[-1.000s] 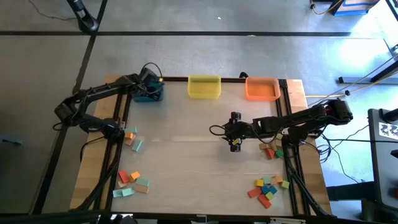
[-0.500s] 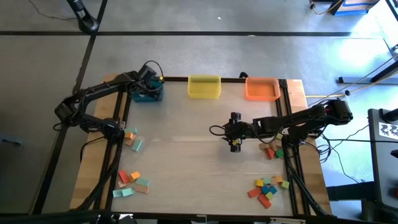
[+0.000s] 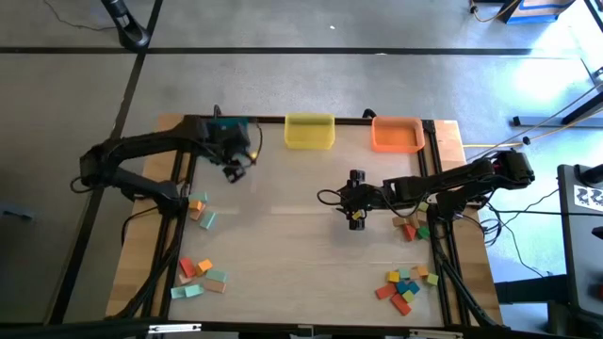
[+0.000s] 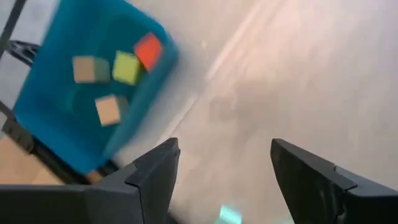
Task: Sort blocks by size
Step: Put the yellow square block into the blue bin
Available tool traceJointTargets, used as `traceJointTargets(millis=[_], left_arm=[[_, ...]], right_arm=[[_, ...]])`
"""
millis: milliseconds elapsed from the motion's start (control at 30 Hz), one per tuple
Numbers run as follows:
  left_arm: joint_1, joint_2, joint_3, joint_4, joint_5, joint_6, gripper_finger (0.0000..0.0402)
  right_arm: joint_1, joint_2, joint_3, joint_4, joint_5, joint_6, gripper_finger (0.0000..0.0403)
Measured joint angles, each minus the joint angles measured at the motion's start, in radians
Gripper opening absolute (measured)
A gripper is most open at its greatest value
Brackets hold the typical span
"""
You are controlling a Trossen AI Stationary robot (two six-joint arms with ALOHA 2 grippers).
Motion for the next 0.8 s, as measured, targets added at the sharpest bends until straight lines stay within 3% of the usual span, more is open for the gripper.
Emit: traceJointTargets(millis=[233,433,800], left_arm=[[-0.127,0.000,-0.001,-0.154,0.014,-0.004,0.0241],[-0.179,0.000,-0.062,-0.155,0.126,0.032,0.0240],[-0.270,-0.002,-0.203,-0.156,0.135,0.005,0.0240]], right_arm=[[0.000,0.000,0.000,0.000,-0.018,0.022,0.0266],[0.000,0.000,0.000,0.003,-0.019,0.022,0.0266],[0.000,0.000,0.000,0.033,-0.019,-0.001,0.0266]])
